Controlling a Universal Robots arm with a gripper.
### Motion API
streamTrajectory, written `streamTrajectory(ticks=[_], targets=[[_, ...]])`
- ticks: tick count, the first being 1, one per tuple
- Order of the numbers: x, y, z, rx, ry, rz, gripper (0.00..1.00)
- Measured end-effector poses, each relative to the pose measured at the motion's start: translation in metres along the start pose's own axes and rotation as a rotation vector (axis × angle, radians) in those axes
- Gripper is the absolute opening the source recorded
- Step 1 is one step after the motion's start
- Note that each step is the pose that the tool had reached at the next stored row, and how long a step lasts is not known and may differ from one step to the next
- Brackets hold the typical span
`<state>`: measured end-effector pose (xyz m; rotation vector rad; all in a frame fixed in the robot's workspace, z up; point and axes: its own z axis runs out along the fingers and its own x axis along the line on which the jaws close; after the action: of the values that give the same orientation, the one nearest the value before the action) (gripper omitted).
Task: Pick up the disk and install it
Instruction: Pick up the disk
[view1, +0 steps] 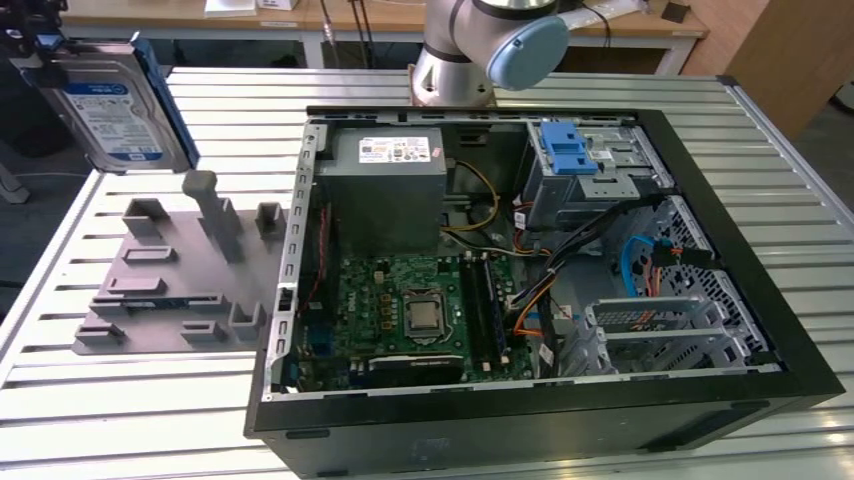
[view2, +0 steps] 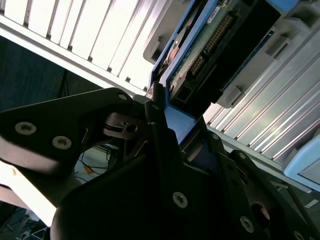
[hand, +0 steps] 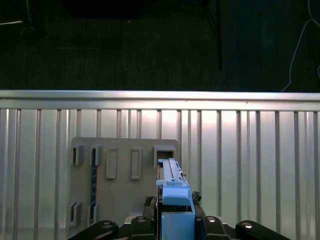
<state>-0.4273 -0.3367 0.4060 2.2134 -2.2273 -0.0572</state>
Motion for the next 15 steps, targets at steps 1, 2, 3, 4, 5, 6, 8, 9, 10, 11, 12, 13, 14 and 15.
streamTrajectory(ticks=[1,2,3,4,5,6,8,9,10,11,12,13,14,15], targets=[[0.0,0.0,-0.0013,0.0,0.0,0.0,0.36],[-0.0001,0.0001,-0.0027,0.0,0.0,0.0,0.36],[-0.0001,0.0001,-0.0038,0.0001,0.0,0.0,0.36],[-0.0001,0.0001,-0.005,0.0,0.0,0.0,0.36],[-0.0002,0.0002,-0.0061,0.0,0.0,0.0,0.36],[-0.0002,0.0002,-0.0072,0.0,0.0,0.0,0.36],[-0.0003,0.0002,-0.0102,-0.0001,0.0001,0.0,0.36],[-0.0003,0.0003,-0.0118,-0.0001,0.0001,0.0,0.36],[-0.0003,0.0004,-0.0136,0.0,0.0001,0.0,0.36],[-0.0004,0.0004,-0.0156,0.0,0.0,0.0,0.36],[-0.0005,0.0005,-0.0178,0.0001,0.0,0.0,0.36],[-0.0005,0.0005,-0.0201,0.0,0.0,0.0,0.36],[-0.0006,0.0006,-0.0226,-0.0001,0.0,0.0,0.36],[-0.0006,0.0007,-0.0254,0.0,0.0,0.0,0.36]])
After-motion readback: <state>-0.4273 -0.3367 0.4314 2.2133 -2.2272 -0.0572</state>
